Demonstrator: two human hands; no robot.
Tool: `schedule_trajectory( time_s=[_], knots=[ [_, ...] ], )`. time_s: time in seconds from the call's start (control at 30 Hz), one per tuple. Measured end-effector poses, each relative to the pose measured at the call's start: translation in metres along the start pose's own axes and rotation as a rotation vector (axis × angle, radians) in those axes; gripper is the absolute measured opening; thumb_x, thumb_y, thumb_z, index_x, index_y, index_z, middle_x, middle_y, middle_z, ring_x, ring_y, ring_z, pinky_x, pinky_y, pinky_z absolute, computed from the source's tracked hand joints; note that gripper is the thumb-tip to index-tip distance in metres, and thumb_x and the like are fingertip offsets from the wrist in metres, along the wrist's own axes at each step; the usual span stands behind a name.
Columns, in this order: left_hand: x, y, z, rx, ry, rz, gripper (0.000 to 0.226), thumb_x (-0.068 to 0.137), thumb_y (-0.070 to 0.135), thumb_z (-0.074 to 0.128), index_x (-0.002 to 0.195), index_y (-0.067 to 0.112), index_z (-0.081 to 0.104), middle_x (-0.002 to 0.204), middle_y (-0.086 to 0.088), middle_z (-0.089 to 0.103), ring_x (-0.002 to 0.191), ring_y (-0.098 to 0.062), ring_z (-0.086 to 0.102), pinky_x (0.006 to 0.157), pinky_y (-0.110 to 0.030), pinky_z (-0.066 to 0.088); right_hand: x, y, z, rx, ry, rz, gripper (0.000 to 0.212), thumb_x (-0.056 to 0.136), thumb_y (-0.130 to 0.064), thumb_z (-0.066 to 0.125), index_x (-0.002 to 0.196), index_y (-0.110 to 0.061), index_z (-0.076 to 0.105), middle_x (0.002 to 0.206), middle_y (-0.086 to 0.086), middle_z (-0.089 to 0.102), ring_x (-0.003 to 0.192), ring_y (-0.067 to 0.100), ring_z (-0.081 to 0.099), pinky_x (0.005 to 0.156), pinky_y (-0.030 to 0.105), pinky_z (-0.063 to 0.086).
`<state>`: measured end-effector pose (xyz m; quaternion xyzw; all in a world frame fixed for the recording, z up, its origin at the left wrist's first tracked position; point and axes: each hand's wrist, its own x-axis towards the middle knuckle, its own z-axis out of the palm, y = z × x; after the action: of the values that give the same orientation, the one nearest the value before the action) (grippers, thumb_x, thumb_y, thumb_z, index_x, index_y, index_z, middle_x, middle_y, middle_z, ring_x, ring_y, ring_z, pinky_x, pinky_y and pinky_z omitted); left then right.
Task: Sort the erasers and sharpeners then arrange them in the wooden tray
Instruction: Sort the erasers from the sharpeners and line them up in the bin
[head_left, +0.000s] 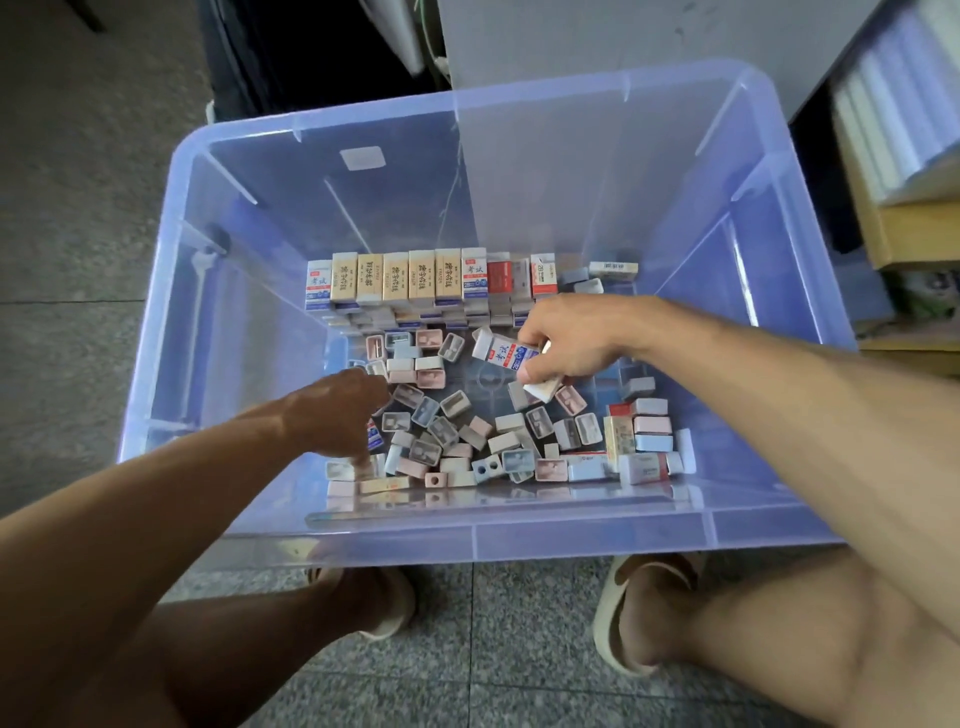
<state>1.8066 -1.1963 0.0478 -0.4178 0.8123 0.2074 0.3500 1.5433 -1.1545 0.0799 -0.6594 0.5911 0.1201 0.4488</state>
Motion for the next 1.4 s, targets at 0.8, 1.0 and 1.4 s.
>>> schedule_trajectory(
  time_s=[0.8, 1.0, 1.4],
  knots=[
    [0.005, 0.006, 0.001, -0.12, -0.179, -0.008, 0.062, 0.065, 0.019, 0.09, 0.109, 0.015, 0.047, 0.109, -0.004, 0.064, 0.095, -0.021, 0.06, 0.077, -0.031, 0.048, 0.013, 0.003, -0.006, -0.019, 0.002, 0.002, 0.023, 0.097, -0.032, 0.064, 0.076, -0.024, 0.061, 0.083, 0.0, 0.064, 0.071, 0.017, 0.058, 0.059, 0.029, 0.042],
    [0.006, 0.008, -0.003, -0.164, -0.278, -0.017, 0.056, 0.07, 0.018, 0.087, 0.114, 0.015, 0.052, 0.111, -0.003, 0.058, 0.099, -0.023, 0.057, 0.078, -0.029, 0.049, 0.015, 0.003, -0.007, -0.016, -0.004, -0.002, 0.024, 0.097, -0.032, 0.063, 0.074, -0.024, 0.059, 0.085, -0.001, 0.063, 0.074, 0.017, 0.059, 0.061, 0.029, 0.043],
    [0.005, 0.009, 0.006, -0.17, -0.237, 0.013, 0.046, 0.066, 0.017, 0.088, 0.09, 0.026, 0.05, 0.097, 0.004, 0.056, 0.076, -0.009, 0.05, 0.06, -0.023, 0.037, 0.015, 0.004, -0.009, -0.009, 0.015, -0.007, 0.025, 0.096, -0.032, 0.064, 0.073, -0.024, 0.06, 0.084, 0.001, 0.064, 0.074, 0.018, 0.06, 0.062, 0.032, 0.045]
  ],
)
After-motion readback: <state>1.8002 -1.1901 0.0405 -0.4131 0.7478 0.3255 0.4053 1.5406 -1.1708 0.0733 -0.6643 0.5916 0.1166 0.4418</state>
